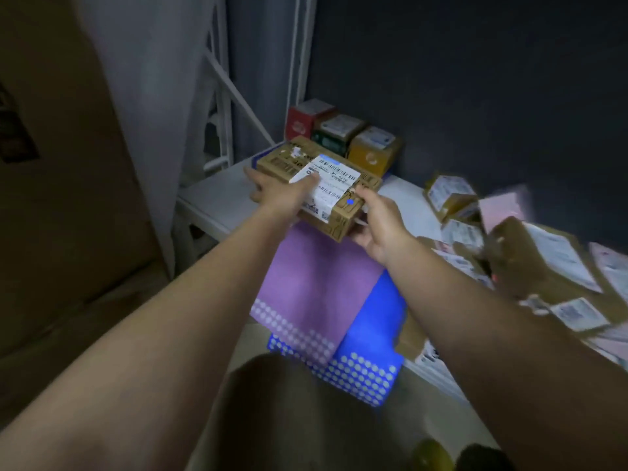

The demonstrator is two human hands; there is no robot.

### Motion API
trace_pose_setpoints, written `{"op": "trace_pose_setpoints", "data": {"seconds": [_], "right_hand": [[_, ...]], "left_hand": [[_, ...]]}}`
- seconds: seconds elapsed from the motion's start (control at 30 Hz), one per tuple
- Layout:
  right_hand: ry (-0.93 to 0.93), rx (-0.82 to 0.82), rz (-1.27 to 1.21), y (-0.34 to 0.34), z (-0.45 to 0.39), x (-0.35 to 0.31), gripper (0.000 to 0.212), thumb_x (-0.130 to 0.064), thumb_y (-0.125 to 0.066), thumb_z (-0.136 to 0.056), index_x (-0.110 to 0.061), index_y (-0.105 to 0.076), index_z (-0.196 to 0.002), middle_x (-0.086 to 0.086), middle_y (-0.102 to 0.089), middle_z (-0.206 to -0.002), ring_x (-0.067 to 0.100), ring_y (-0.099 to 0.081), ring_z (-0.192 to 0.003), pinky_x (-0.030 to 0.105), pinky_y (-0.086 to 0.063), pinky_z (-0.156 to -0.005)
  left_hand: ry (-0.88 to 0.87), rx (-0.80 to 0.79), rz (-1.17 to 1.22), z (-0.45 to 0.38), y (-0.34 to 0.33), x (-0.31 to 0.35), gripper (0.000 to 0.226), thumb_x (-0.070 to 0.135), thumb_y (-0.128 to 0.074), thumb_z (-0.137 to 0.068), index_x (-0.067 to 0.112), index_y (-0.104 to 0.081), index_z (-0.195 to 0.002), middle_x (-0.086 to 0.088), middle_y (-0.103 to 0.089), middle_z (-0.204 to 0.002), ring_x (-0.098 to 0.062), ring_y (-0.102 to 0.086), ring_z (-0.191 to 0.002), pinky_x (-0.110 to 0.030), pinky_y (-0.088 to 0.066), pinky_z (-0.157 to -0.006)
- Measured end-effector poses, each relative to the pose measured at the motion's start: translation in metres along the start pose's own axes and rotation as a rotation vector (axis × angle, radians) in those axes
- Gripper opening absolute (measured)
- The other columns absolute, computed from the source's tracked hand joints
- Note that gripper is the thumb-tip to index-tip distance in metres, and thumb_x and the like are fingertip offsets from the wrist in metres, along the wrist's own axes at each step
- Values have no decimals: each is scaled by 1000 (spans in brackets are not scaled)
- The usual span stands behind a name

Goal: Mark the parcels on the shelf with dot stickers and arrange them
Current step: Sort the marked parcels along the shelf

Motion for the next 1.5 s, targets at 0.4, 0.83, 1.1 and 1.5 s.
{"op": "trace_pose_setpoints", "data": {"seconds": [0.4, 0.83, 1.1, 1.5], "right_hand": [[84, 32, 111, -68, -208, 5, 55, -39, -63, -87, -17, -44, -133, 6, -65, -120, 24, -66, -99, 45, -56, -85], [393, 59, 797, -98, -233, -14, 58, -48, -54, -93, -15, -31, -135, 9, -29, -133, 19, -42, -93, 28, -35, -80], [546, -82, 1060, -56, -147, -26, 32, -20, -50, -98, -14, -53, -129, 10, -49, -134, 23, -52, -115, 25, -39, -91], [583, 167, 1160, 113, 127, -72, 15, -30, -67, -86, -20, -68, -98, 2, -64, -104, 19, -59, -97, 32, -46, -89]], "left_hand": [[-324, 99, -268, -177, -21, -3, 70, 25, -61, -90, 13, -22, -148, -9, -25, -149, -22, -44, -129, -24, -34, -107], [-323, -8, -667, -239, -31, -15, 71, 15, -43, -96, 18, 0, -153, -3, -12, -159, -24, -28, -140, -35, -29, -112], [-303, -38, -784, -161, -38, -5, 45, 24, -32, -70, 0, -63, -92, -20, -61, -107, -34, -58, -101, -45, -50, -88], [-399, -243, -997, 117, -109, 12, 39, 25, -47, -95, 15, -47, -133, -12, -59, -126, -33, -54, -115, -39, -45, -89]]}}
Point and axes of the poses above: each hand's wrist, its own z-axis away from the middle knuckle, its own y-axis out of the back of the hand, x = y × z, the point moved 7 cm from there along -z, towards the middle knuckle
